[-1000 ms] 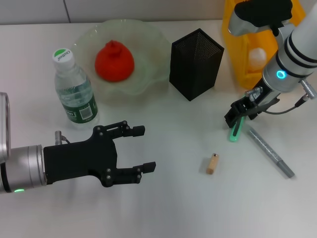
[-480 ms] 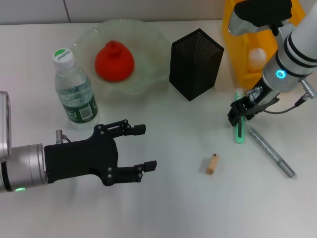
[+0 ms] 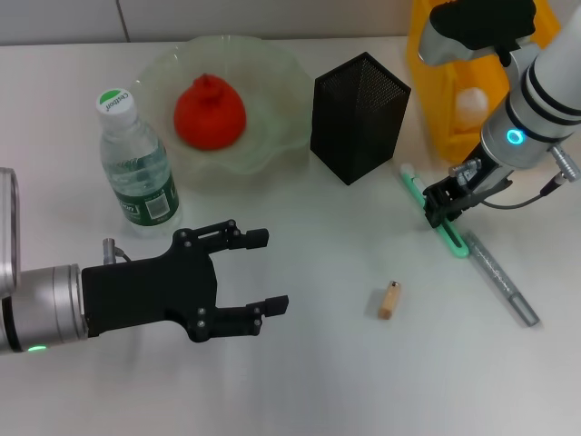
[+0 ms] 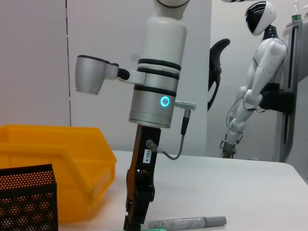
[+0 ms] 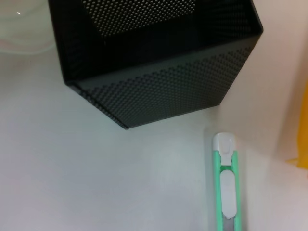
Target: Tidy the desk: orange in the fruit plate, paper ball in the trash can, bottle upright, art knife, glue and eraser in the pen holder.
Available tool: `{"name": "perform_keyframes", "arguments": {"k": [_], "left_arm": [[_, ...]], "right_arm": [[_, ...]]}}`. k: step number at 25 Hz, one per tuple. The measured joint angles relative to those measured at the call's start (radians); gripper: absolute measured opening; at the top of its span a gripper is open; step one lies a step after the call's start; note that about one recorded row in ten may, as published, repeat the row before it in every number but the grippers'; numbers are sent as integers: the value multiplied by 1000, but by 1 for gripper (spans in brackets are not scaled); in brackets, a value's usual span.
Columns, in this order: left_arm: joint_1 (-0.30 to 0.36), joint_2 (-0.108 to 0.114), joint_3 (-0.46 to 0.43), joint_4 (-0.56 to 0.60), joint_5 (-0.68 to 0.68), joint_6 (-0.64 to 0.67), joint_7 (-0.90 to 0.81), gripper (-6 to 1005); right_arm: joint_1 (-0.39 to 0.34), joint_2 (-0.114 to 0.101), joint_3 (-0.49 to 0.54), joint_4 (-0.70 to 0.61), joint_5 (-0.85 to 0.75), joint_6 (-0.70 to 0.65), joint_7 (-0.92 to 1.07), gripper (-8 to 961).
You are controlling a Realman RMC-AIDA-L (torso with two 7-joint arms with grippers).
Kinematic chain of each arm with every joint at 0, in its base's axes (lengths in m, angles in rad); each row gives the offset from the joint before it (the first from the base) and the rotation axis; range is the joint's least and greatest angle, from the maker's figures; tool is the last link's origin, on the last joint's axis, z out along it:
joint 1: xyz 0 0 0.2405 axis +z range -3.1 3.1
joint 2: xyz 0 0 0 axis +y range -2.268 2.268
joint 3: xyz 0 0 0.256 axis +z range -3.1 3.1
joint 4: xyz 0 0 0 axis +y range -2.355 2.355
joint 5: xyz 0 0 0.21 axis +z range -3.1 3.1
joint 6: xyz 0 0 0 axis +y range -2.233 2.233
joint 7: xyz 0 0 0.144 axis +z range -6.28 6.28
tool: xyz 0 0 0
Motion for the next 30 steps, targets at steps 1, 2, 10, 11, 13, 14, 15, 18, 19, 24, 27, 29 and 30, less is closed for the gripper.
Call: {"name": "perform_keyframes", "arguments": {"k": [1,2,10,11,13,14,15,18,19,24,27,29,30], "left_arm": [[1,0,0,0,0,1,0,798],[2,0,0,0,0,2,0,798],[5,0,0,0,0,5,0,798],[5,0,0,0,0,6,0,798],[5,0,0,0,0,6,0,798],[5,0,0,0,0,6,0,798],[5,0,0,0,0,6,0,798],[7,0,0,0,0,6,0,798],[7,0,0,0,0,6,0,798],[4,0,-3,0,0,6,0,798],[2,0,-3,0,0,5,0,798],[1,-1,-3,0,0,4,0,798],[1,-1,-3,0,0,4,0,798]], "right_arm": [[0,0,0,0,0,0,0,204],[-1,0,0,0,0,0,0,205],[-4,0,-2,0,0,20,-6,211],[-4,0,-4,0,0,24,-6,211],[-5,0,-8,0,1,30,-6,214],[-4,0,-9,0,0,33,-7,216],[-4,0,-9,0,0,36,-7,217],[-4,0,-9,0,0,39,-7,219],[-4,0,-10,0,0,42,-8,218],[-4,1,-16,-6,0,48,-8,209],[-2,1,-34,-12,4,51,-8,204],[-1,1,-35,-12,4,51,-8,201],[-1,1,-35,-12,4,51,-8,199]]}}
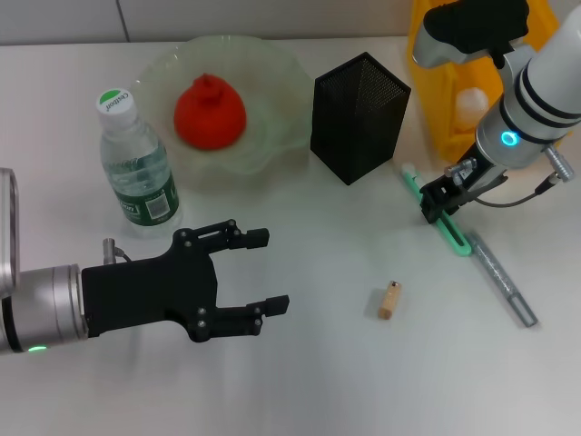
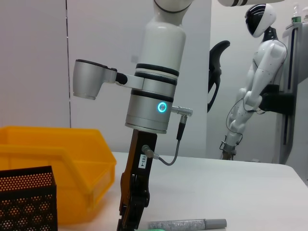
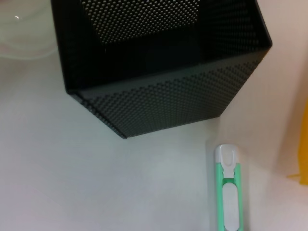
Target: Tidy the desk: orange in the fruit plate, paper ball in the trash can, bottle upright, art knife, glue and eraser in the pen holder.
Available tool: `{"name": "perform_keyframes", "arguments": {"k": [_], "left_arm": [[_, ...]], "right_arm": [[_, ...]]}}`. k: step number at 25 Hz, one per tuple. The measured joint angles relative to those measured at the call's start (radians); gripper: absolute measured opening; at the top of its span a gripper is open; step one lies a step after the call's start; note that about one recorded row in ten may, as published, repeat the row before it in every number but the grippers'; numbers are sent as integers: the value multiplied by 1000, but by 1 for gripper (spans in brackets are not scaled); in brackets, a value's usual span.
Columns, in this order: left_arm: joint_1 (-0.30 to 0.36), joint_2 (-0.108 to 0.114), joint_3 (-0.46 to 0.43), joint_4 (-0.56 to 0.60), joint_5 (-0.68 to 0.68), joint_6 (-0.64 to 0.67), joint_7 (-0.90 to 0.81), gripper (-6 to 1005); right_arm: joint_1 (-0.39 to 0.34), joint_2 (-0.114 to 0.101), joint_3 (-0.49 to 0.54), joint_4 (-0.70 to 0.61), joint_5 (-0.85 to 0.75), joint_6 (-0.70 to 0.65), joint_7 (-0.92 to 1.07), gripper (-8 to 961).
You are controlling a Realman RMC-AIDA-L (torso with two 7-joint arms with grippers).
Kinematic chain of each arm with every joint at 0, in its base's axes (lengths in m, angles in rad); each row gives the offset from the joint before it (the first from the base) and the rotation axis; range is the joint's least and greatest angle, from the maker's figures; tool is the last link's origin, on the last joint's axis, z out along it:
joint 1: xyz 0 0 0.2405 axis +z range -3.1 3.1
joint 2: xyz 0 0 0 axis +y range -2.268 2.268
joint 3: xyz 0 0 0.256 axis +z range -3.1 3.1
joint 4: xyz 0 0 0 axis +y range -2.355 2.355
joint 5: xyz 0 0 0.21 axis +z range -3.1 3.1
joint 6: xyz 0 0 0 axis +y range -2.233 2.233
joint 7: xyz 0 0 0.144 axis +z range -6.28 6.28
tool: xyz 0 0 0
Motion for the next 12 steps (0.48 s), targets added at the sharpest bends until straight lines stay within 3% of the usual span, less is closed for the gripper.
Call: {"name": "perform_keyframes", "arguments": {"k": [12], "left_arm": [[-2,-1,-1,0,0,0,0,798]], "right_arm": [[-5,0,-1,25,11,-9,-21,179]]}}
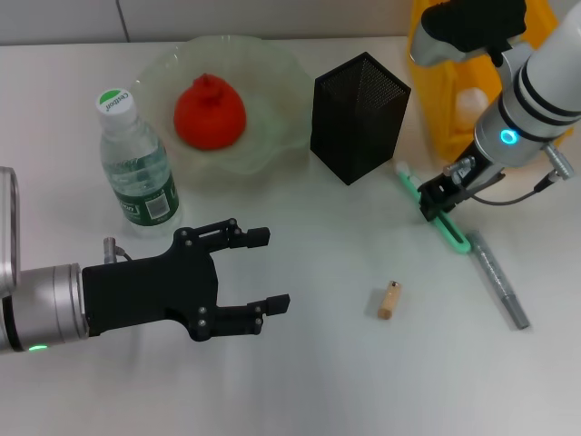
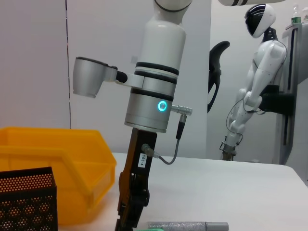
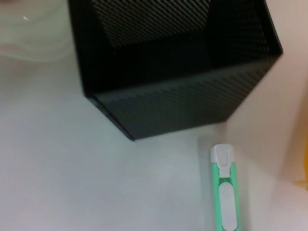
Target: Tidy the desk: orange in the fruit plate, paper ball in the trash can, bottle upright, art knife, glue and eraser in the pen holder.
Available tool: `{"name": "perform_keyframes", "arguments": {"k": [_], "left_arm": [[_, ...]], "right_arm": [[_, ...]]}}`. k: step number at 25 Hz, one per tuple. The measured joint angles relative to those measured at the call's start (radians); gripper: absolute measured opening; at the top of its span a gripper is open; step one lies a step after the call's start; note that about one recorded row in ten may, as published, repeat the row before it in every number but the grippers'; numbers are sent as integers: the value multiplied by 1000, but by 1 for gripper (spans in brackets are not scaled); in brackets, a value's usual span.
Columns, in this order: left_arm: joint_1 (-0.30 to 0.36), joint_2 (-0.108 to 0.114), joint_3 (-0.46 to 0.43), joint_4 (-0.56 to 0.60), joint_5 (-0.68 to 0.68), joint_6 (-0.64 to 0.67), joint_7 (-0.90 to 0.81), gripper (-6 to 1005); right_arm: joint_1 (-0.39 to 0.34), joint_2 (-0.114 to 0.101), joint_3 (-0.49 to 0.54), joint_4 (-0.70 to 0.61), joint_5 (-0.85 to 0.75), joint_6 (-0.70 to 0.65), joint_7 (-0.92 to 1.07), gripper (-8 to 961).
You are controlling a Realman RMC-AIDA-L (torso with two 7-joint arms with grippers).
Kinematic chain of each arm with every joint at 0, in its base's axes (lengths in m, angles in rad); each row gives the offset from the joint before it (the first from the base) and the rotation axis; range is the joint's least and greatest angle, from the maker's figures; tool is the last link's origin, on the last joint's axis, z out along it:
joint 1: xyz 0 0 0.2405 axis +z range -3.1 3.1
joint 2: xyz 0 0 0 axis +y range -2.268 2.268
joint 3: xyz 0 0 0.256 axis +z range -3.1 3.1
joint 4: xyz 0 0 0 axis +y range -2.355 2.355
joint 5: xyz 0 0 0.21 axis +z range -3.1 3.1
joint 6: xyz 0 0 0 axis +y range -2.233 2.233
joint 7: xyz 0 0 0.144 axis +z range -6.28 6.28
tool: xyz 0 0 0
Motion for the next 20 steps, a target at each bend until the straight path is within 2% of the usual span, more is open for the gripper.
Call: {"name": "perform_keyframes", "arguments": {"k": [4,9,10,11,14,15,16,20], "left_arm": [[0,1,0,0,0,1,0,798],[0,3,-1,0,0,4,-1,798],[0,4,-2,0,0,6,-4,798],[0,4,-2,0,0,6,-4,798],[1,5,-3,1,0,8,-7,798],[2,5,-3,1,1,8,-8,798],[2,5,-3,1,1,8,-8,798],[2,6,-3,2,1,9,-8,798]], "right_arm": [[-19,1,0,46,24,-11,-17,166],[-86,3,0,170,121,-51,-94,164],[-125,7,0,237,164,-68,-140,164],[-125,7,0,237,164,-68,-140,164],[-192,13,3,332,226,-86,-215,164],[-244,15,5,387,286,-95,-279,164],[-244,15,5,387,286,-95,-279,164],[-343,14,38,458,469,-128,-464,165]]}}
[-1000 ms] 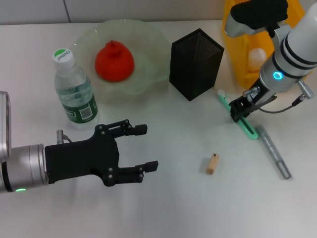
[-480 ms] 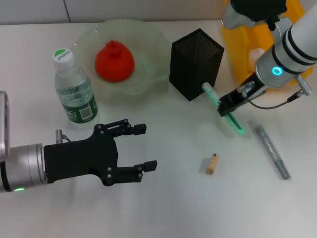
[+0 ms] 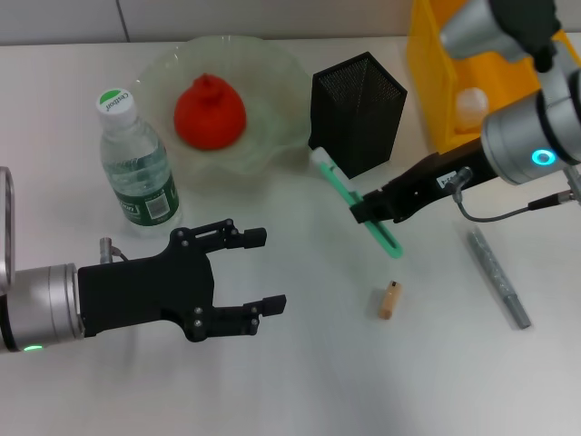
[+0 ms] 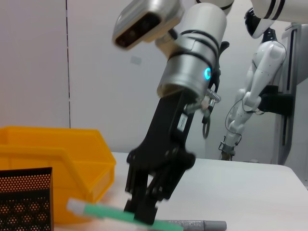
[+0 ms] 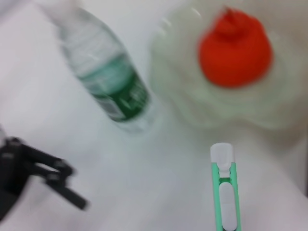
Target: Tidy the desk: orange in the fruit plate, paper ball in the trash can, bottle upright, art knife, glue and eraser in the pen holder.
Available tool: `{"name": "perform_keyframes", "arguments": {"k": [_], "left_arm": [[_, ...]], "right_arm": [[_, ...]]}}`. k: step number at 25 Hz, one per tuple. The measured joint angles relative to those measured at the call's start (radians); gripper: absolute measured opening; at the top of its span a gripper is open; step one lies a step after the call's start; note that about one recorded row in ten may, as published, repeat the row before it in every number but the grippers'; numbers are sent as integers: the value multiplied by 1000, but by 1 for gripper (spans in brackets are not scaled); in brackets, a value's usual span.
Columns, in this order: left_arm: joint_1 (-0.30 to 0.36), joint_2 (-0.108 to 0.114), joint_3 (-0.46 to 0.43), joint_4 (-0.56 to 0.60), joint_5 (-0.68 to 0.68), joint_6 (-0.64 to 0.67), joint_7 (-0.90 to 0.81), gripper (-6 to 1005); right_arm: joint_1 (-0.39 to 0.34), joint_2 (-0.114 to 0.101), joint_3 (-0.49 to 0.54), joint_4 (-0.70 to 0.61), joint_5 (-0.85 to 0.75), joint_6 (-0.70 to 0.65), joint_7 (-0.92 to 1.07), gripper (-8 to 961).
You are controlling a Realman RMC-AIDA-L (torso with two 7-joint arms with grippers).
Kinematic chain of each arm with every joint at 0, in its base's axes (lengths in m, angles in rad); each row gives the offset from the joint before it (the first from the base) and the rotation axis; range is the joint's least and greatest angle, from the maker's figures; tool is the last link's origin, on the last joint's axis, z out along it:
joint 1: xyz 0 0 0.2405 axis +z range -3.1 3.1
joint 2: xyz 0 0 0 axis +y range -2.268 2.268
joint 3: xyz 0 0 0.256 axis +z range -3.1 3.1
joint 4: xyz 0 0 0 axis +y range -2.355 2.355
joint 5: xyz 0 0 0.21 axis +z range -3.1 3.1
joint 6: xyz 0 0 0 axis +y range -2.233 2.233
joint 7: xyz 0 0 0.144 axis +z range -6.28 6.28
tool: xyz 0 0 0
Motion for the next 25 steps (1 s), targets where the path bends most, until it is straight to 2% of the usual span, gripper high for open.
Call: {"name": "perform_keyframes", "arguments": {"k": [4,5,7,10,11,15,18,25], "left_arm": [[-1,0,4,0,4,0,4,798],[0,-1,4,0,4,0,5,798],[2,-1,4,0,3,0,6,798],[8,-2,3,0,0,0,7,798],[8,-2,3,0,0,0,7,798],[15,-4,2,0,-1,-5,7,798],[17,-5,1,-6,-1,-6,11,798],[29,-8,0,-12,-3,-8,20,798]], "right_arm": [[-51,0,43,11,111,0,-129,165],[-81,2,84,1,208,15,-238,165],[-91,2,102,-8,240,22,-277,165],[-116,4,189,-91,415,68,-488,165],[-116,4,189,-91,415,68,-488,165],[-92,7,292,-239,563,119,-711,165],[-75,8,311,-276,577,152,-749,165],[1,9,311,-396,579,323,-783,165]]}}
